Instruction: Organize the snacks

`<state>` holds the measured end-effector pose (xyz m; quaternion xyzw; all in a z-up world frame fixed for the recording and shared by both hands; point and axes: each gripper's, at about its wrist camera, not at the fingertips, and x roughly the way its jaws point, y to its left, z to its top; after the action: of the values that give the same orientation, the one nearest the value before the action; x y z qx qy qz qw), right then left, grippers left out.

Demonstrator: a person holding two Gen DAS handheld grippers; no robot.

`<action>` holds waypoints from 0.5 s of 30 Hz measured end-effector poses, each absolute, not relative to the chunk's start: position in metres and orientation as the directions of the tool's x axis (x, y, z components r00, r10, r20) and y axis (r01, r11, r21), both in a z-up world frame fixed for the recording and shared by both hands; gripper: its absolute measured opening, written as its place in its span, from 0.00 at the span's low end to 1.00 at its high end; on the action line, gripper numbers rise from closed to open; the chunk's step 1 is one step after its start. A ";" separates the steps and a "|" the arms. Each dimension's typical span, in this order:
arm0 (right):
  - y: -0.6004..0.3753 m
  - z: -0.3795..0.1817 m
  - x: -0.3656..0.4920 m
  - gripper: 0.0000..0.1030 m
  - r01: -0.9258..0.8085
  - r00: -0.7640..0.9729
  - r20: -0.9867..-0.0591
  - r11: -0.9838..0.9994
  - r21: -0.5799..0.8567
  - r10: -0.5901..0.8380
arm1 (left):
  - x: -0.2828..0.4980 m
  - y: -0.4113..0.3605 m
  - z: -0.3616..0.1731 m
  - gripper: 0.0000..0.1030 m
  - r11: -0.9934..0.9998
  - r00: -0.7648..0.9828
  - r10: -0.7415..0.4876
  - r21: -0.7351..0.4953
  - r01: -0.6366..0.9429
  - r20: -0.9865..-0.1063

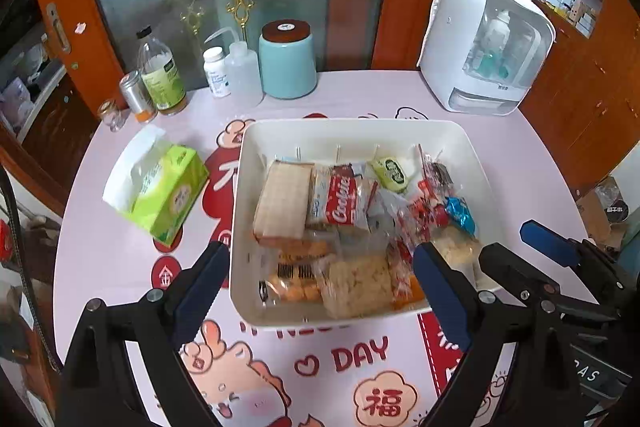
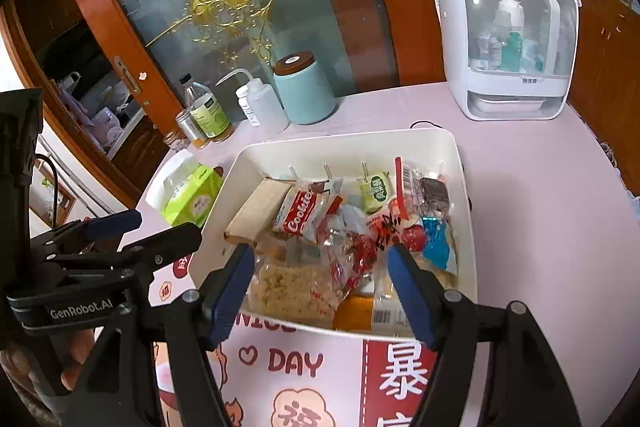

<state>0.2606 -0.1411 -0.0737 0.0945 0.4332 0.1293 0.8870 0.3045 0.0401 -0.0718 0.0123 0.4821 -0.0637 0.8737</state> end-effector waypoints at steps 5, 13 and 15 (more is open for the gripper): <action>-0.140 -0.070 0.243 0.68 -0.158 0.590 -0.745 0.949 0.272 0.311 | 0.283 0.045 -0.066 0.90 0.993 0.530 -0.101 -0.053 0.106 -0.842; -0.145 -0.065 0.207 0.68 -0.174 0.584 -0.743 0.945 0.278 0.326 | 0.237 0.046 -0.047 0.92 0.996 0.563 -0.085 -0.051 0.076 -0.822; -0.147 -0.062 0.198 0.68 -0.177 0.589 -0.740 0.945 0.274 0.325 | 0.223 0.045 -0.041 0.92 0.996 0.577 -0.086 -0.047 0.082 -0.812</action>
<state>0.1977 -0.1469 -0.0617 0.0859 0.4308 0.1414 0.8871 0.2233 0.0449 -0.0410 -0.0023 0.4575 -0.0474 0.8880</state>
